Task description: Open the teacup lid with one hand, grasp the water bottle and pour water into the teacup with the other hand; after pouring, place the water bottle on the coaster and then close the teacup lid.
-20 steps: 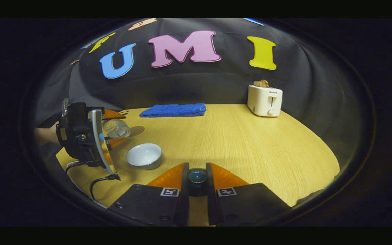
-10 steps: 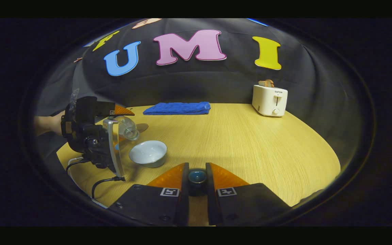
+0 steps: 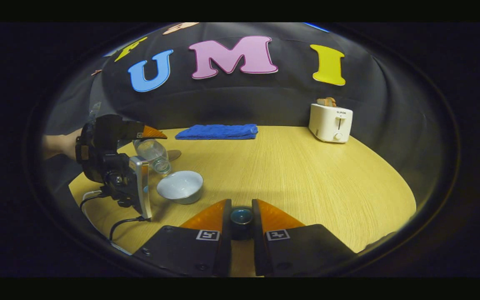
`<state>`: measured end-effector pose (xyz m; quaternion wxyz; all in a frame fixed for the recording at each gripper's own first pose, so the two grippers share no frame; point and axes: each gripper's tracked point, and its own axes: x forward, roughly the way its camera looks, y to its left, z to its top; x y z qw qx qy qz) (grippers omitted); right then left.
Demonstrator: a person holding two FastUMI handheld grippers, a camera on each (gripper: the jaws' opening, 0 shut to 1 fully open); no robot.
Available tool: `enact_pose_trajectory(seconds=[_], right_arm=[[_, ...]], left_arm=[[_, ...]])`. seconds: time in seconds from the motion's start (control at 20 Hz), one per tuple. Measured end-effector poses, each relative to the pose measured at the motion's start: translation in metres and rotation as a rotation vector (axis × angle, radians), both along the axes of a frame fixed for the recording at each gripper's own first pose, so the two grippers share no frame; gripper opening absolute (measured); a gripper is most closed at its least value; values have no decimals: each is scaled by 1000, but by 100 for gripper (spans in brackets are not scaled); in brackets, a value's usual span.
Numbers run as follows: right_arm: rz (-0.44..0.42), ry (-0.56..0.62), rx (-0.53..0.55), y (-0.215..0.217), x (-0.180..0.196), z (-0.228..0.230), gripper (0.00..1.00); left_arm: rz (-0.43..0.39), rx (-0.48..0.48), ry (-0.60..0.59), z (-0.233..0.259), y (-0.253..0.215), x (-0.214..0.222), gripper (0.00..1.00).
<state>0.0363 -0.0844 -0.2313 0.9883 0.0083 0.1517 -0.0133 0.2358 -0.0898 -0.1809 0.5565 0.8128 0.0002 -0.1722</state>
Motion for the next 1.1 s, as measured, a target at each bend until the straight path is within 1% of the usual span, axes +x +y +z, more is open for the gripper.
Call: enact_pose_trajectory(seconds=[0.15,0.2,0.25,0.3,0.45,0.5,0.65,0.7,0.75,1.05,1.1], right_arm=[[10,8,-5,1,0,-3,26],[13,10,-4,2,0,-3,21],[14,12,-2,3,0,-3,26],[15,13,0,3,0,-4,21],[17,12,10,5,0,-3,21],[18,11,11,5,1,-3,26],[17,10,12,4,1,-3,26],[16,10,14,4,1,-3,21],[15,10,18,3,1,-2,26],[2,-1,39,1,-1,2,26],[-1,-5,44,0,-1,3,21]], left_arm=[[-9,51,-8,-1,-1,2,76],[-18,63,-10,1,-3,2,76],[-30,72,-14,3,-4,1,76],[-36,85,-20,3,-6,2,76],[-56,130,-32,8,-10,2,76],[-57,143,-34,7,-10,3,76],[-57,172,-39,10,-9,4,76],[-61,178,-43,11,-10,5,76],[-63,184,-43,12,-11,5,76],[-82,243,-74,19,-13,4,76],[-85,254,-82,21,-14,3,76]])
